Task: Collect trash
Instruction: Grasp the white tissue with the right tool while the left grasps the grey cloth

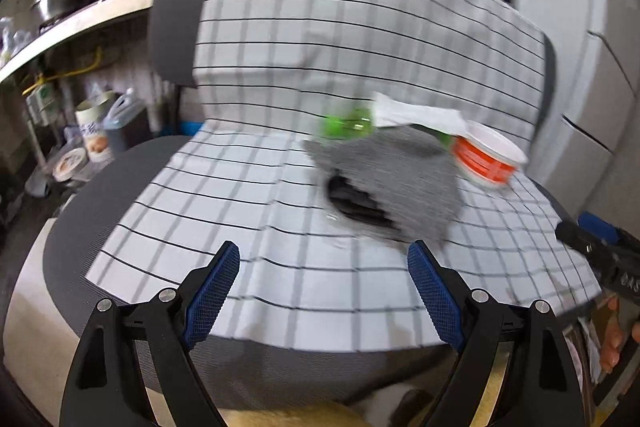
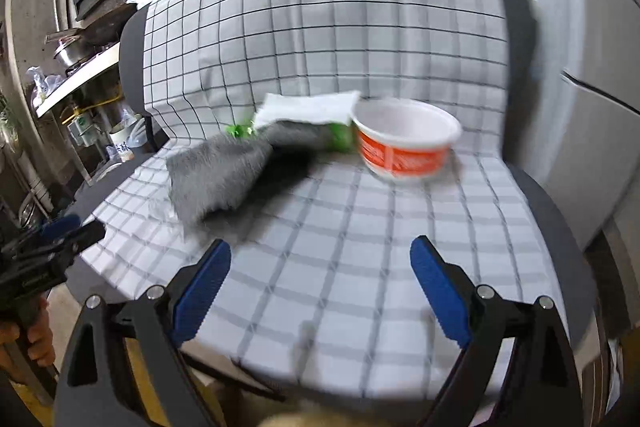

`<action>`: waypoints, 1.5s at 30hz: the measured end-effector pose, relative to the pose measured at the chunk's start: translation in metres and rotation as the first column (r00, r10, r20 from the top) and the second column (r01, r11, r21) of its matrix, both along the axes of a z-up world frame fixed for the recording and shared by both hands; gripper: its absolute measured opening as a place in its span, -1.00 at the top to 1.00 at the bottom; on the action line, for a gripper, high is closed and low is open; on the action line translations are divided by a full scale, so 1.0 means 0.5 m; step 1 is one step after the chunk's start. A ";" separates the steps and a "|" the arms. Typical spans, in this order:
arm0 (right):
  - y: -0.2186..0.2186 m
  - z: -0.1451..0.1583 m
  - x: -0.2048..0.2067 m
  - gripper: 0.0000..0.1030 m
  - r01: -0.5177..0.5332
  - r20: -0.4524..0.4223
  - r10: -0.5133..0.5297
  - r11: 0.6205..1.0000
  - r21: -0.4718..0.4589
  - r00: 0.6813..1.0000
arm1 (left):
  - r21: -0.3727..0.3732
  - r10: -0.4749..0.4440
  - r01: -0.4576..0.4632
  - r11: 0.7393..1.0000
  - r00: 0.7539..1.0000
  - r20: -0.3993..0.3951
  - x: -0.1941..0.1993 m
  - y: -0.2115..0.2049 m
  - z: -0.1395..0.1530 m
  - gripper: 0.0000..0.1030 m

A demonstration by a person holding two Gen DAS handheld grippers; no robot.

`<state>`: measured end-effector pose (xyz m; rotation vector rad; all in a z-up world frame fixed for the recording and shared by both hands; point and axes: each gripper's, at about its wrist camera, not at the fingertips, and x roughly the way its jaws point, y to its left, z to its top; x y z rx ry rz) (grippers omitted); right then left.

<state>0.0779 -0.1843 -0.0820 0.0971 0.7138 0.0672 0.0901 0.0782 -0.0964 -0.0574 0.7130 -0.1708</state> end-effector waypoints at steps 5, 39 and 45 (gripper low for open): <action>0.003 0.021 0.122 -0.45 -0.031 0.016 0.031 0.999 -0.009 0.999 | 0.016 0.026 -0.026 1.000 1.000 -0.002 0.047 0.023 0.010 -0.66; -0.073 0.075 0.326 0.96 -0.197 0.095 0.186 0.973 0.120 0.978 | 0.036 0.000 0.001 0.999 1.000 -0.018 0.252 -0.054 0.033 -0.66; -0.106 0.135 0.120 0.96 -0.078 0.188 0.071 0.996 0.030 0.980 | 0.017 -0.093 0.094 0.995 0.995 -0.019 0.191 -0.092 0.030 -0.66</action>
